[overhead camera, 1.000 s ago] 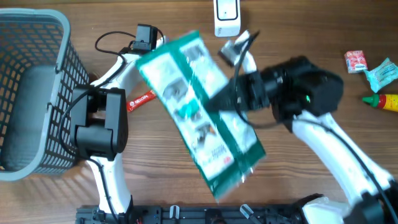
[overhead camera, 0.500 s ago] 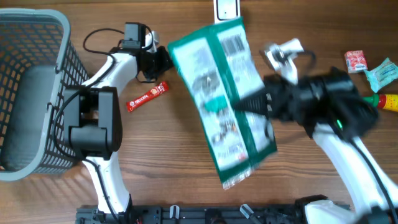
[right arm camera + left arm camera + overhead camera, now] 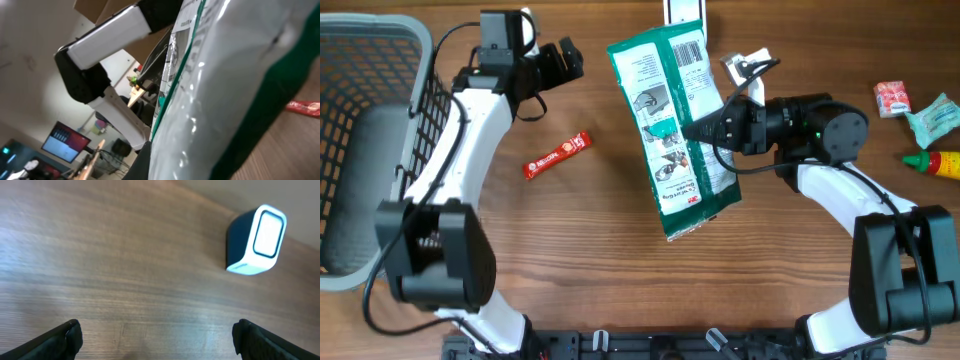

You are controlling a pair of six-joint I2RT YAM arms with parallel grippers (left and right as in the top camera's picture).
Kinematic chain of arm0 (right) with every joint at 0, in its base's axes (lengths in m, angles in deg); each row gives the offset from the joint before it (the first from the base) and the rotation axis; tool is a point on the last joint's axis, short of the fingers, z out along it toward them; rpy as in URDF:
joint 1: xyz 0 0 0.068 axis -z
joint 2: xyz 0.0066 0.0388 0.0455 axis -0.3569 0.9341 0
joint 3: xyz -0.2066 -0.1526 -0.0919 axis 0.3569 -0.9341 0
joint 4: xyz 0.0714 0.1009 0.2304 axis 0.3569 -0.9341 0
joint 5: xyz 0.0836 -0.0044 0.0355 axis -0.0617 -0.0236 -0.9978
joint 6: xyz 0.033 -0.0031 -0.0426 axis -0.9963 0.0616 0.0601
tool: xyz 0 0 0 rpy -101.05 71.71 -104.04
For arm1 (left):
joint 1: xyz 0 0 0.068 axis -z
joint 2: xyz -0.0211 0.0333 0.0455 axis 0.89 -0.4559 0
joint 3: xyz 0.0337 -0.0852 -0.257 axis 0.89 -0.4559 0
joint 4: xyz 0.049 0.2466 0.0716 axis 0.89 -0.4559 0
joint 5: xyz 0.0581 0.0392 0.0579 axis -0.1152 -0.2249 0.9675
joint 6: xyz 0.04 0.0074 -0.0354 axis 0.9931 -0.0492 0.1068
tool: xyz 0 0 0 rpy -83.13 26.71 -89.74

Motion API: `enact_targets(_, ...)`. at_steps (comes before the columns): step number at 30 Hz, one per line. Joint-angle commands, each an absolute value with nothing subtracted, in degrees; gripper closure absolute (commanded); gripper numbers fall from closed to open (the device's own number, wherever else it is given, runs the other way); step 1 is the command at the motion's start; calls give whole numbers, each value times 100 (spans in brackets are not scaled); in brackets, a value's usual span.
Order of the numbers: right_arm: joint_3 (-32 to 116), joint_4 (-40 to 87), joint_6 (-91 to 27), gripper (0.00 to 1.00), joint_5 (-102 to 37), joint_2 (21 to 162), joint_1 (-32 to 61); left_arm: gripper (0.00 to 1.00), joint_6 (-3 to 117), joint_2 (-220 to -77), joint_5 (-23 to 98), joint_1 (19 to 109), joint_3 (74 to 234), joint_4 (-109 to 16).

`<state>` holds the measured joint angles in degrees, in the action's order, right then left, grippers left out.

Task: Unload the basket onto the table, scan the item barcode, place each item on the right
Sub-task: 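Lift the gloves pack with the right gripper toward the white scanner, then hold the gloves pack barcode against the white scanner with the right gripper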

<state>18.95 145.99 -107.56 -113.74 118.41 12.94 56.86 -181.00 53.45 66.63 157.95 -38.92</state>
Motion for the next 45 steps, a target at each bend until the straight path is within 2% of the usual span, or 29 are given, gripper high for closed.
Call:
enact_targets(1,1925,14732,-11193,95,-11737,11839,1307,0,5822,-17787,5662,6661,15760,-3898)
enact_targets(4,1925,14997,-12074,95,-11691,11832,1307,0,5820,-17763,5670,6661,15760,-3903)
enact_targets(7,1958,14590,-12544,95,-11553,11830,1307,0,5802,-17763,5681,6661,15760,-3946)
enact_targets(13,2251,12398,-11610,95,-10659,11830,1382,0,5802,-17763,5683,6661,15760,-3984)
enact_targets(17,2338,10859,-10352,95,-9855,11830,1412,0,5804,-17763,5683,6661,15760,-3984)
enact_targets(24,2360,8912,-7630,95,-9055,11636,1412,0,5804,-17763,5791,6661,15760,-3986)
enact_targets(29,2363,6398,-5185,95,-7320,10781,1373,0,5804,-17763,5876,6661,15760,-3990)
enact_targets(31,2363,5721,-4420,95,-7046,10305,1338,0,5804,-17763,5891,6661,15760,-3986)
enact_targets(37,2363,4405,-2203,95,-7304,9175,881,0,5802,-17763,5913,6661,15760,-3984)
enact_targets(41,2363,3874,-1395,95,-7311,8991,483,0,5800,-17763,5913,6661,15760,-3986)
enact_targets(45,2367,3797,-1185,96,-7359,9000,162,0,5800,-17763,5913,6663,15760,-4005)
